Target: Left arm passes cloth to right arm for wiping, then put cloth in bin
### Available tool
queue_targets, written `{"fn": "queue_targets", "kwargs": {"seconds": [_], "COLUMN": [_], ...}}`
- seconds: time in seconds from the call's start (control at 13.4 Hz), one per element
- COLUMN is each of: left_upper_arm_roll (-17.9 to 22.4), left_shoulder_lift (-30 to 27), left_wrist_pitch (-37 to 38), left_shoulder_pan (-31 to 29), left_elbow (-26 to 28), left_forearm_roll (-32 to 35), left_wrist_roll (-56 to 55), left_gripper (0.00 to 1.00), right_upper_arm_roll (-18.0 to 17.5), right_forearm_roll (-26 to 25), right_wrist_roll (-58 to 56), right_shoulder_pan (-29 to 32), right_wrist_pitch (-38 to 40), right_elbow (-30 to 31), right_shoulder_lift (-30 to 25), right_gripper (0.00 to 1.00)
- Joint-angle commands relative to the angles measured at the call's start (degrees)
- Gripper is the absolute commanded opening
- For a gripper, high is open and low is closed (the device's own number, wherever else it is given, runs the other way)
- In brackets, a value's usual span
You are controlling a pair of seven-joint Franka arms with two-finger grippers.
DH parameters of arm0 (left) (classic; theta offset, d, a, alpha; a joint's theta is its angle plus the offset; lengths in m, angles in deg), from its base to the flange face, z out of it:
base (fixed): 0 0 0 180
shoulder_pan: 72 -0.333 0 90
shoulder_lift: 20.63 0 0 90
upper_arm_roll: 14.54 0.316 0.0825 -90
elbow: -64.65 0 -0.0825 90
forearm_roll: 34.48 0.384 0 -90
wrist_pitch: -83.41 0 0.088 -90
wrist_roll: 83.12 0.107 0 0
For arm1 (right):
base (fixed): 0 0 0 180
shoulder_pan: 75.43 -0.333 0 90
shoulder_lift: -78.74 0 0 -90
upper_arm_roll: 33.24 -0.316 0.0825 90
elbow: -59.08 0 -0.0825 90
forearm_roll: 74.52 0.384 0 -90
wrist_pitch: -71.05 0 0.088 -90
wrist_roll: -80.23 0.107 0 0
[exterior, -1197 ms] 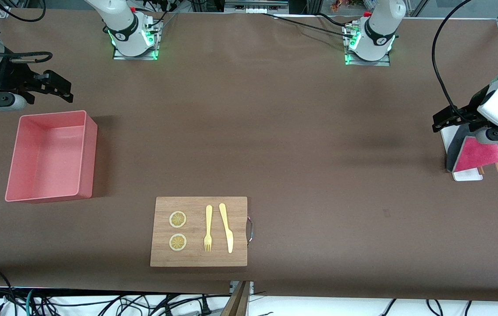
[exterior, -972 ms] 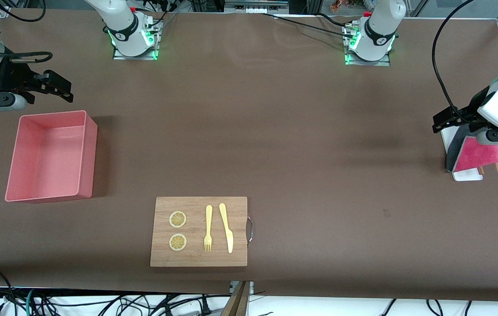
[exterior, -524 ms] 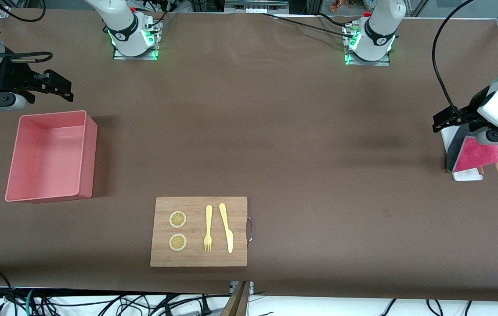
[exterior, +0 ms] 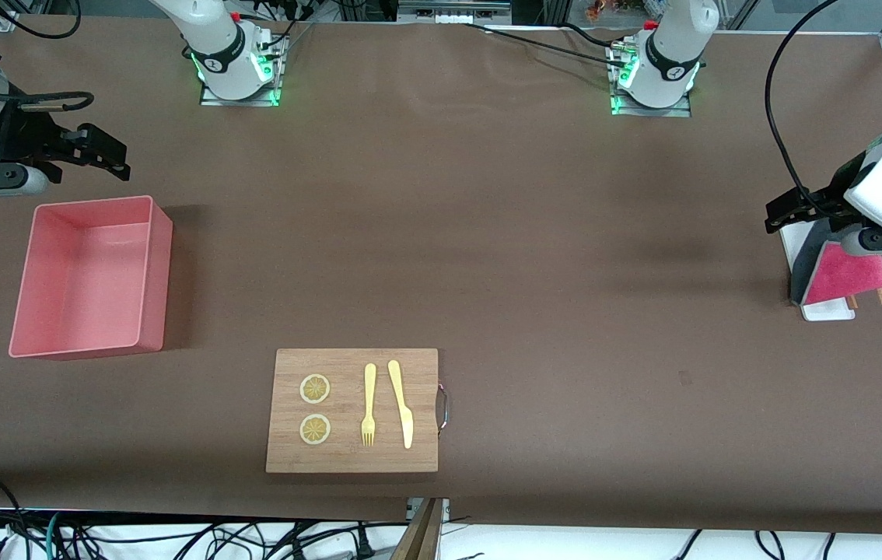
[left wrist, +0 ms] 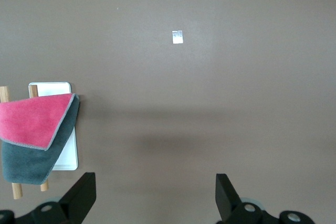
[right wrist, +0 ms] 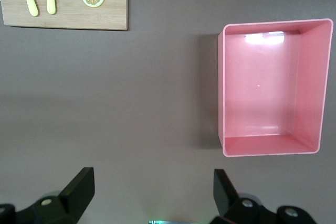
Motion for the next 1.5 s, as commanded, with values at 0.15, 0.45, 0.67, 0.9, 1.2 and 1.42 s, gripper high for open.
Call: {"fn": "queue_targets", "kwargs": {"seconds": [0.15,0.45,0.67,0.9,1.2,1.42], "left_upper_arm_roll": [0.17,0.17,0.17,0.17,-2.28,-2.91], "left_shoulder_lift": [2.79,4.28,4.73,4.73,4.81,5.52], "left_wrist_pitch": [1.91,1.91,2.52,5.24,14.54,16.15], "left_shoulder_pan": [0.23,0.76,0.85,0.76,2.08,2.08], "left_elbow": [-2.1,-3.67,-4.21,-4.21,-3.68,-2.36], "left_forearm_roll": [-1.21,-0.6,-0.42,-0.42,11.75,18.02], "left_wrist_roll": [-0.18,0.26,0.35,0.43,0.35,0.79], "left_gripper": [1.0,1.0,1.0,1.0,1.0,1.0], "right_upper_arm_roll": [-0.36,-0.45,-0.45,-0.45,-0.53,-0.53], "right_forearm_roll": [-0.1,-0.1,-0.1,-0.19,-0.1,-0.01], "right_wrist_roll": [-0.9,-0.9,-0.9,-0.9,-0.9,-0.9], "right_shoulder_pan": [0.29,0.29,0.29,0.29,0.29,0.29], "right_wrist_pitch": [0.63,0.45,0.54,0.63,0.54,0.63], "right_elbow": [-1.06,-1.06,-1.06,-1.06,-1.06,-1.06], "right_shoulder_lift": [0.44,0.44,0.44,0.44,0.44,0.44], "right_gripper": [1.0,1.0,1.0,1.0,1.0,1.0]}}
